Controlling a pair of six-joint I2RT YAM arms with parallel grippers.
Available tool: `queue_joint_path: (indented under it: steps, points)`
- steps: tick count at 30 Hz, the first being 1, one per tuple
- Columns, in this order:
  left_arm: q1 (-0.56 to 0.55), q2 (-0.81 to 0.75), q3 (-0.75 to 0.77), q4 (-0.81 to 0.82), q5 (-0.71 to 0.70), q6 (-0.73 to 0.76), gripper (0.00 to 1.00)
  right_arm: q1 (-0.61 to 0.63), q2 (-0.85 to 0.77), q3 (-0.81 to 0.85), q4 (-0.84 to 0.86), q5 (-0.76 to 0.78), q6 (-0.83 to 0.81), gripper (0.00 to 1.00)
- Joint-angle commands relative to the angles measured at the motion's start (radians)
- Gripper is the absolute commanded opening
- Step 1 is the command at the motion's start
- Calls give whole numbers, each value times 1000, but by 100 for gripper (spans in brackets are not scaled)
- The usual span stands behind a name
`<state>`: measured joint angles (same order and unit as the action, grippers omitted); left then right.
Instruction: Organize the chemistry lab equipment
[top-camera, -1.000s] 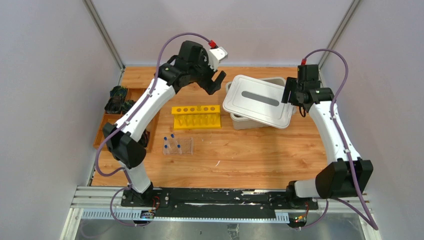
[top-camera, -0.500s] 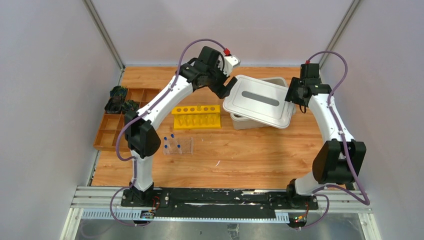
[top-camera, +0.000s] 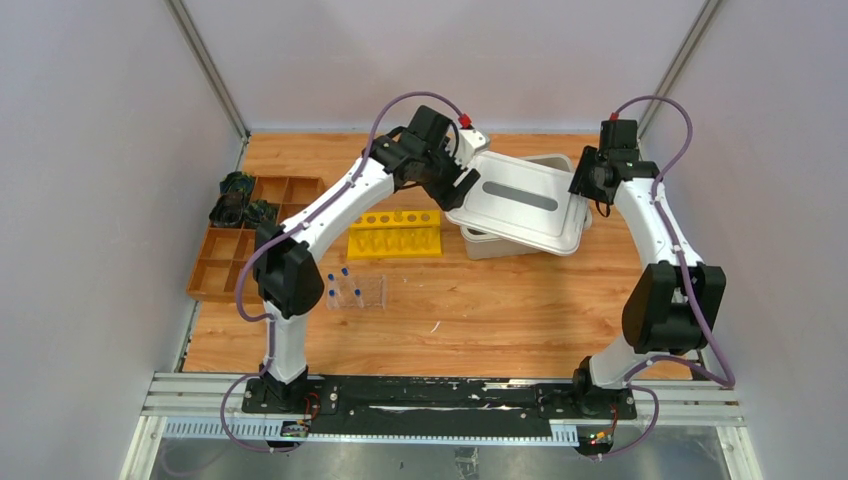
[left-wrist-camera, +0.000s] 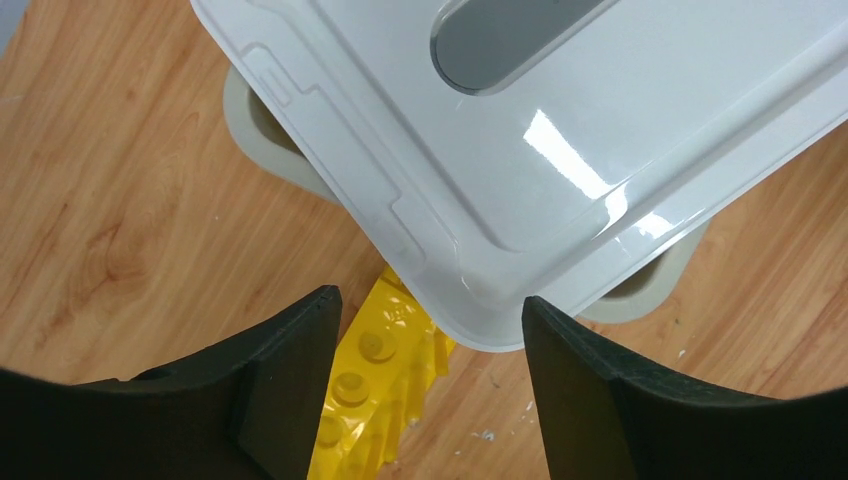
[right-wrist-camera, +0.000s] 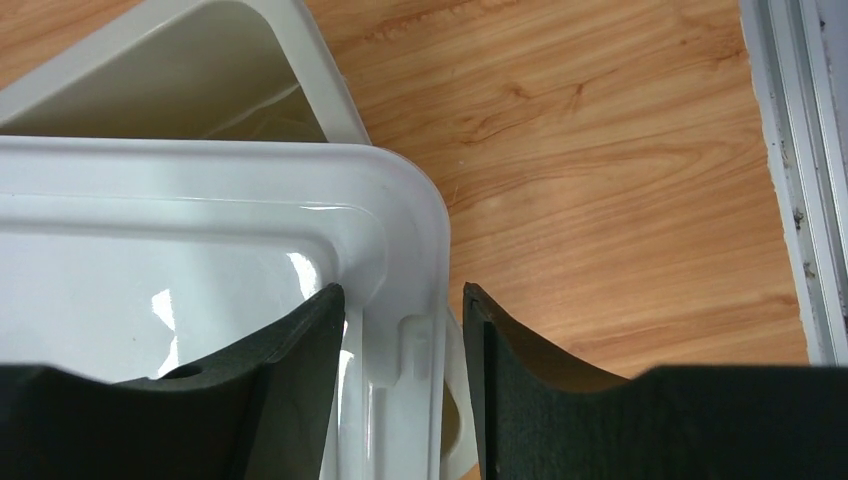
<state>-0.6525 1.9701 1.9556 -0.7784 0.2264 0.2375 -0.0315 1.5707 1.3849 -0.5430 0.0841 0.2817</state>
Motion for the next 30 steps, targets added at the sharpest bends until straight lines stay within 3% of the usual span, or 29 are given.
queue_joint_path:
  steps: [1,16,30]
  points:
    - [-7,29,32,-12,-34,11,70,-18,47,34,-22,-32,4,50]
    - [-9,84,114,-15,-91,14,68,-18,104,126,-21,-48,-79,46]
    - [-23,38,15,-14,-81,46,68,-18,200,220,-20,-61,-119,44]
